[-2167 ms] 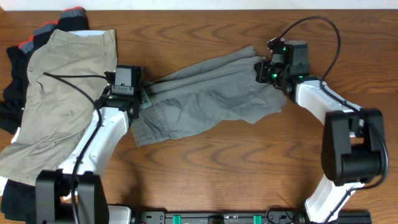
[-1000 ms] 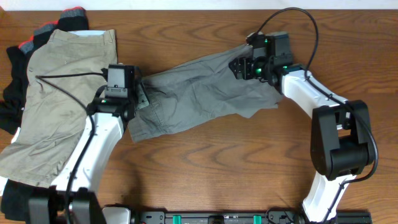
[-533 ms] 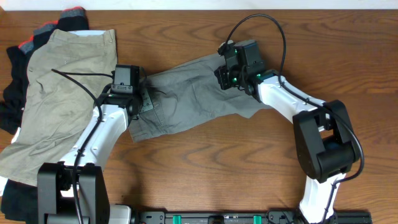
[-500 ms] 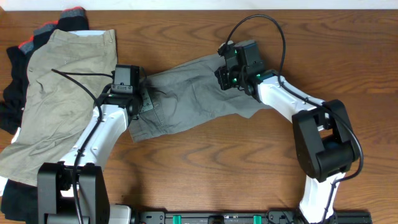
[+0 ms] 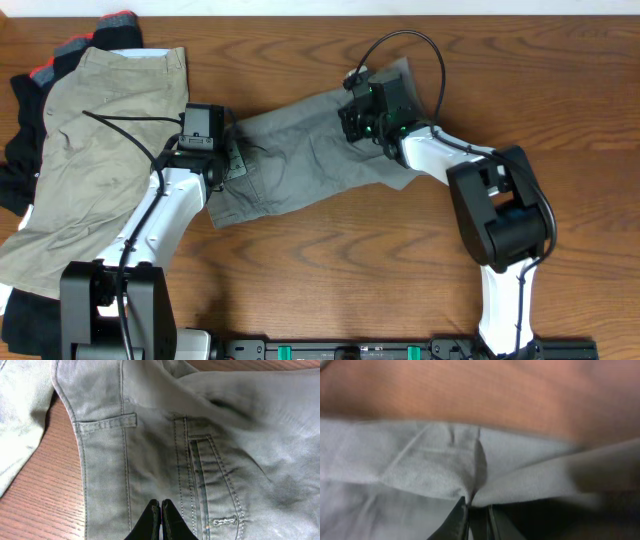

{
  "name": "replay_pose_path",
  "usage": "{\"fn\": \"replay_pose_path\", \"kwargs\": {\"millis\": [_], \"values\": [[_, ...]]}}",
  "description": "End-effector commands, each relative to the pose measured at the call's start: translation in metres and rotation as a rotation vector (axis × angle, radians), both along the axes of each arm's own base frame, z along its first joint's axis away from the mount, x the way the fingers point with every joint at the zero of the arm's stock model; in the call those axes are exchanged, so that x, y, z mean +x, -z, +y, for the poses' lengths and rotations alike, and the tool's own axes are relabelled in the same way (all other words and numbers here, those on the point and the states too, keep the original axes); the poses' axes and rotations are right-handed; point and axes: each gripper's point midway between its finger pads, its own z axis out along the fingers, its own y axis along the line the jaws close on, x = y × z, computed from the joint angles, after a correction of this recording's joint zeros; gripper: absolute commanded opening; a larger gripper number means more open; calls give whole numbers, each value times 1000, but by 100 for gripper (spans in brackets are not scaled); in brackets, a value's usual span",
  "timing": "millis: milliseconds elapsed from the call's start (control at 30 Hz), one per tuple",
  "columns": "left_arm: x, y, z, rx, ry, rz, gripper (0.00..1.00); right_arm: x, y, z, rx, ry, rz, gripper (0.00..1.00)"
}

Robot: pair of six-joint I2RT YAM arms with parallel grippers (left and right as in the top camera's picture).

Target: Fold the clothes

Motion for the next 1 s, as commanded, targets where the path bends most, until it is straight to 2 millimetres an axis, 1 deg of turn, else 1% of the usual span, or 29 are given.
{"fn": "replay_pose_path", "kwargs": {"millis": [0, 133, 233, 333, 433, 467, 500, 567, 600, 633, 700, 733, 767, 833, 900, 933, 967], "values": [[4, -5, 1, 6, 2, -13, 6, 23, -20, 1, 38, 62, -92, 14], [4, -5, 1, 6, 2, -14, 6, 46, -52, 1, 73, 91, -174, 14], [4, -5, 1, 7, 1, -15, 6, 55, -69, 2, 85, 91, -194, 14], [7, -6, 1, 8, 0, -26, 6, 57, -74, 3, 73, 83, -153, 15], [10, -7, 1, 7, 0, -39, 6, 52, -77, 3, 63, 53, -59, 18], [11, -8, 1, 6, 0, -44, 6, 50, -79, 1, 64, 42, -30, 21], [12, -9, 1, 6, 0, -50, 6, 46, -83, -2, 65, 31, 11, 26], [15, -10, 1, 8, 6, -62, 7, 37, -91, -13, 62, 26, 87, 47], [15, -10, 1, 8, 6, -63, 7, 33, -95, -20, 56, 31, 125, 56], [15, -10, 1, 8, 6, -63, 8, 27, -98, -27, 48, 38, 162, 63], [13, -10, 1, 8, 6, -57, 16, 14, -102, -43, 21, 59, 235, 74], [12, -9, 1, 8, 6, -49, 17, 8, -104, -52, 4, 66, 264, 80], [9, -8, 1, 8, 6, -38, 25, 2, -104, -60, -7, 72, 290, 82], [3, -4, 0, 1, 10, -9, 31, -8, -100, -76, -30, 88, 347, 85], [-5, -1, -5, -29, 24, 24, 42, -19, -92, -91, -42, 91, 410, 83], [-10, 0, -9, -63, 34, 46, 48, -24, -86, -95, -43, 76, 441, 75], [-13, 0, -11, -85, 39, 57, 52, -26, -84, -97, -44, 68, 450, 64]]}}
